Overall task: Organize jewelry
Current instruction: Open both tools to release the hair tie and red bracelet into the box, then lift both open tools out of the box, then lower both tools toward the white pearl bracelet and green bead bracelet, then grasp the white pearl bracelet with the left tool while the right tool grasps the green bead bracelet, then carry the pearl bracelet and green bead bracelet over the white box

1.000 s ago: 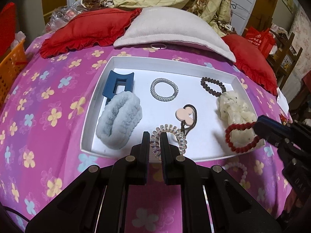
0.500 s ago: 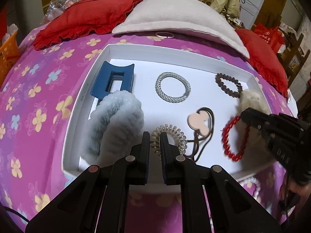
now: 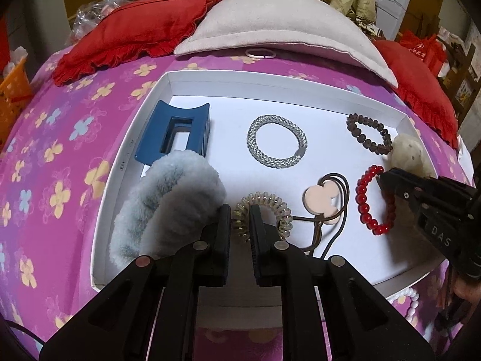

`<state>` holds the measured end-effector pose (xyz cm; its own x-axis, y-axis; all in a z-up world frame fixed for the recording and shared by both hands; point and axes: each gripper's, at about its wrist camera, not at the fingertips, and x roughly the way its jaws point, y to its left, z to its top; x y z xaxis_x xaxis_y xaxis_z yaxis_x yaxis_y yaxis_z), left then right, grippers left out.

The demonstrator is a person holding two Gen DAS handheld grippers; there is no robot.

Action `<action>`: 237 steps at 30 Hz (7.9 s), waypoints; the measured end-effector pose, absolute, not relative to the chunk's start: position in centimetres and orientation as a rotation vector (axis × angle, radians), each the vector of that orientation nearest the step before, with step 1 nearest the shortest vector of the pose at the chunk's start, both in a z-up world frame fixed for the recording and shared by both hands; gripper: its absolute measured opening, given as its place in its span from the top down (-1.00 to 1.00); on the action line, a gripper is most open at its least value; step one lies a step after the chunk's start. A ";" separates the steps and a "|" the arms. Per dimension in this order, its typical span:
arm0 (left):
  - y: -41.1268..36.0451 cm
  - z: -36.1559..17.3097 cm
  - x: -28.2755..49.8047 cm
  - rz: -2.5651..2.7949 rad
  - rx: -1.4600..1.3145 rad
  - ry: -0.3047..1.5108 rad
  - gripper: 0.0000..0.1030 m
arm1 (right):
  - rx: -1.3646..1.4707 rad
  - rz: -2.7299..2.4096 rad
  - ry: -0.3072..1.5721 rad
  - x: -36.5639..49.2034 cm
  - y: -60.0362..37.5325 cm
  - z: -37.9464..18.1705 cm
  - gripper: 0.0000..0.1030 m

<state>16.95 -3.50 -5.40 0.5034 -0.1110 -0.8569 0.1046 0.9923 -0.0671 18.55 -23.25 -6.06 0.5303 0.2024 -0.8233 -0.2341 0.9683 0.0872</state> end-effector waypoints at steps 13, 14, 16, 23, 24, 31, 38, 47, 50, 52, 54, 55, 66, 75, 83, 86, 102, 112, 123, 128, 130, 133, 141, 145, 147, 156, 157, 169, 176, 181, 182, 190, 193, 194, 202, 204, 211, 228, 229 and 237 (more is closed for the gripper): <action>-3.7 -5.1 14.6 -0.095 0.047 1.018 -0.01 | -0.099 0.304 0.937 13.6 -21.6 -4.0 0.21; -3.7 -4.9 14.3 -0.090 0.054 1.011 -0.01 | -0.099 0.299 0.934 13.1 -21.6 -3.8 0.20; -3.7 -4.6 13.6 -0.082 0.072 0.998 -0.01 | -0.092 0.280 0.933 12.3 -21.8 -3.6 0.19; -3.8 -3.5 11.0 -0.071 0.092 0.965 -0.02 | -0.010 0.213 0.892 9.1 -23.2 -2.6 -0.41; -3.8 -3.3 10.8 -0.070 0.092 0.962 -0.02 | -0.006 0.209 0.887 8.7 -23.3 -2.5 -0.41; -3.7 -2.3 9.2 -0.054 0.092 0.959 -0.02 | 0.018 0.176 0.867 6.6 -24.3 -1.6 -0.41; -3.3 -0.9 6.7 -0.052 0.093 0.906 -0.02 | 0.013 0.141 0.875 4.3 -25.4 -1.5 -0.41; -3.0 -0.3 3.8 -0.088 0.097 0.909 -0.02 | 0.012 0.121 0.885 1.1 -27.4 -1.8 -0.41; -3.1 -0.4 3.0 -0.117 0.080 0.925 -0.02 | 0.026 0.127 0.898 0.4 -28.0 -2.2 -0.41; -3.2 -0.4 2.4 -0.137 0.070 0.930 -0.02 | 0.041 0.129 0.907 -0.1 -28.4 -2.5 -0.41; -3.6 -0.5 1.9 -0.149 0.074 0.934 -0.02 | 0.054 0.126 0.916 -0.5 -28.7 -2.8 -0.41; -3.8 -0.5 1.7 -0.153 0.079 0.935 -0.02 | 0.063 0.125 0.922 -0.7 -28.8 -3.0 -0.41; -4.3 -1.0 0.8 -0.172 0.053 0.955 -0.01 | 0.048 0.146 0.930 -1.8 -27.8 -3.2 -0.42; -4.0 -1.4 0.8 -0.178 0.029 0.970 -0.01 | 0.017 0.160 0.945 -1.0 -25.9 -3.9 -0.42; -3.6 -2.1 1.0 -0.181 0.004 0.991 -0.01 | -0.034 0.147 0.960 0.6 -24.1 -5.1 -0.42; -3.6 -2.3 1.2 -0.179 0.003 0.998 -0.02 | -0.070 0.141 0.977 0.9 -23.6 -6.0 -0.41; -4.8 -2.9 2.3 -0.216 -0.014 1.024 -0.01 | -0.016 0.177 0.981 0.4 -25.3 -5.5 -0.41; -6.7 -3.0 3.3 -0.245 0.031 1.029 -0.01 | -0.116 0.117 1.006 1.0 -24.5 -6.8 -0.41; -9.4 -4.1 4.8 -0.322 0.074 1.043 -0.01 | -0.054 0.159 0.990 0.6 -26.3 -6.8 0.01; -10.7 -5.3 5.6 -0.352 0.123 1.070 -0.01 | -0.102 0.189 0.944 0.4 -25.4 -6.8 0.41; -11.1 -5.6 5.7 -0.361 0.136 1.063 0.03 | -0.117 0.191 0.932 0.4 -25.3 -6.7 0.71; -11.2 -5.7 6.0 -0.351 0.135 1.052 0.68 | -0.107 0.200 0.924 0.5 -25.4 -6.7 0.83; -9.1 -4.5 5.9 -0.352 0.018 1.062 0.85 | -0.049 0.233 0.857 0.1 -26.3 -3.9 0.83; -8.6 -3.1 5.0 -0.342 0.029 1.026 0.85 | -0.054 0.246 0.831 -0.1 -26.1 -2.3 0.83; -8.4 -2.2 4.6 -0.340 0.038 1.005 0.85 | -0.060 0.248 0.825 -0.1 -25.9 -1.8 0.83; -7.3 0.7 3.7 -0.329 0.045 0.944 0.85 | -0.081 0.269 0.806 -0.2 -25.4 -0.2 0.83; -7.2 1.1 3.6 -0.325 0.048 0.934 0.85 | -0.083 0.272 0.802 -0.2 -25.3 0.0 0.83; -5.6 3.9 3.4 -0.297 0.044 0.875 0.85 | -0.077 0.314 0.781 0.0 -25.0 2.3 0.83; -4.5 4.9 3.3 -0.275 0.035 0.853 0.85 | -0.053 0.339 0.840 0.7 -25.7 1.8 0.83; -3.9 4.6 3.3 -0.274 0.013 0.867 0.85 | -0.026 0.337 0.916 1.0 -25.8 -1.1 0.83; -3.8 4.6 3.3 -0.272 0.014 0.867 0.85 | -0.019 0.340 0.911 0.9 -25.8 -1.2 0.83; -3.4 5.2 3.4 -0.263 0.005 0.857 0.85 | -0.064 0.332 0.938 1.3 -25.4 -1.8 0.51; -3.5 5.1 3.4 -0.267 0.007 0.858 0.85 | -0.070 0.292 0.975 1.6 -25.9 -3.4 0.00; -3.6 5.1 3.3 -0.269 0.008 0.859 0.85 | -0.074 0.282 0.985 1.7 -26.0 -3.9 0.00; -3.6 5.6 3.2 -0.270 0.001 0.850 0.85 | -0.106 0.236 0.987 1.9 -26.4 -6.5 0.83; -3.5 5.9 3.2 -0.269 0.002 0.846 0.85 | -0.081 0.244 0.980 1.9 -26.7 -6.1 0.83; -2.6 7.1 4.3 -0.255 -0.020 0.832 0.85 | -0.062 0.286 0.878 1.8 -26.8 -1.3 0.83; -4.1 8.1 9.1 -0.223 0.026 0.825 0.85 | -0.142 0.359 0.808 6.5 -23.2 3.5 0.83; -4.5 8.1 9.5 -0.222 0.033 0.824 0.85 | -0.143 0.360 0.809 7.0 -23.0 3.5 0.83; -6.8 7.3 12.4 -0.236 0.066 0.829 0.85 | -0.148 0.358 0.826 10.8 -22.1 3.4 0.83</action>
